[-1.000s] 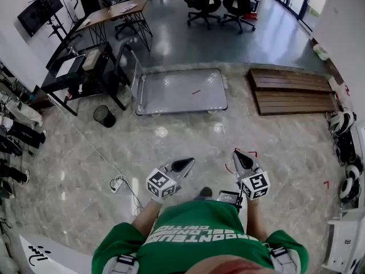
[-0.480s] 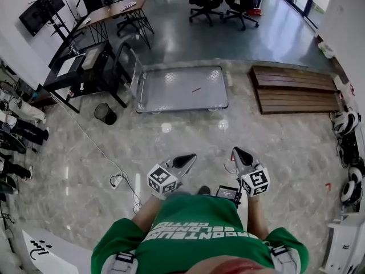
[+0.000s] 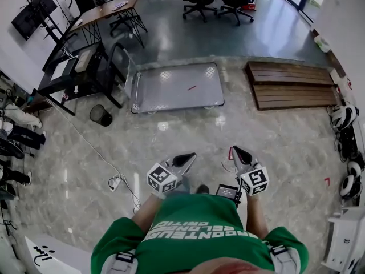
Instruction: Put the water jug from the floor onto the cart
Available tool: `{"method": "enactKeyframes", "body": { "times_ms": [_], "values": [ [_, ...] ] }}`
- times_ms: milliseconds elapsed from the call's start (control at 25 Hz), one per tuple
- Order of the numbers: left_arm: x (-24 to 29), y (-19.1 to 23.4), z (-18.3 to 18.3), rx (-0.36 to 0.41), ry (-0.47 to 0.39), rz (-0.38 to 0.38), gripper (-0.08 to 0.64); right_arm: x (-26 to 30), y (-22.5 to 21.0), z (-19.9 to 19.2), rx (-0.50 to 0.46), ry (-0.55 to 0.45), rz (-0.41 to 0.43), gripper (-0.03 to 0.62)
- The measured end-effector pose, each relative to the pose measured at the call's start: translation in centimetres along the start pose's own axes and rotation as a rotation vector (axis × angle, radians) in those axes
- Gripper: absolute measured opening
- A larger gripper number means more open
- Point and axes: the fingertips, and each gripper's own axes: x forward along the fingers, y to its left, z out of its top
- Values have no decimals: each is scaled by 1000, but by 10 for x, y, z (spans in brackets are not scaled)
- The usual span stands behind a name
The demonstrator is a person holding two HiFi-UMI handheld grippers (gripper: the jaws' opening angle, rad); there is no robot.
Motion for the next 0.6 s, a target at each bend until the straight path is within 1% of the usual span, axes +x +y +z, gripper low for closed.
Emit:
{"method": "enactKeyframes", "body": {
  "times_ms": [200,360,600],
  "values": [
    [8,20,2,-11,-2,-21,17,15,-9,4,-2,13,-24,-7],
    [11,38,10,-17,-15,-34,17,31,-13,10,-10,26,-35,-8],
    [7,79,23,-18,-28,-48,17,68,-13,26,-25,30,-53,-8]
  ]
}}
